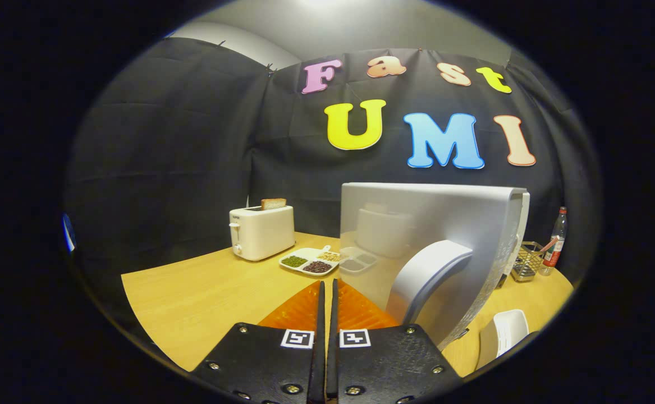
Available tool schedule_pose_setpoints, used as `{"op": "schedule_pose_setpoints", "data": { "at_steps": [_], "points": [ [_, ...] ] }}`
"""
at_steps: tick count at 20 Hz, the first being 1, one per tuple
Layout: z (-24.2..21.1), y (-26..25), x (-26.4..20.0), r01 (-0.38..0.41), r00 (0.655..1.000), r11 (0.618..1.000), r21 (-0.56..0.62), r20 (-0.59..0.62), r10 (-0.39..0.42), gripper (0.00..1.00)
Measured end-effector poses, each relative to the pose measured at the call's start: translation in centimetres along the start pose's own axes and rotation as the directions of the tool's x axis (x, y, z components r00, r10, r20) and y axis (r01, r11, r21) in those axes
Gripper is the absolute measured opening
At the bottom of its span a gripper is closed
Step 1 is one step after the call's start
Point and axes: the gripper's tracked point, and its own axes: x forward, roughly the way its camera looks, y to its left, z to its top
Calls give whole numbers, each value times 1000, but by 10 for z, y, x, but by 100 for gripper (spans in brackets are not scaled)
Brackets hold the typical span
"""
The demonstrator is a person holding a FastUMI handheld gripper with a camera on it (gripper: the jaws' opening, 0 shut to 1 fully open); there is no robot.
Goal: Open the microwave, put the food inside, and close the microwave door.
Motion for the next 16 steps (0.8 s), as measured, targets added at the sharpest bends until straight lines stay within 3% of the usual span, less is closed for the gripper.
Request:
{"op": "schedule_pose_setpoints", "data": {
  "at_steps": [8,16],
  "points": [
    [10,-91,27,158,987,987,21,-20,-158,3],
    [27,-137,68,251,968,968,6,-27,-251,3]
  ]
}}
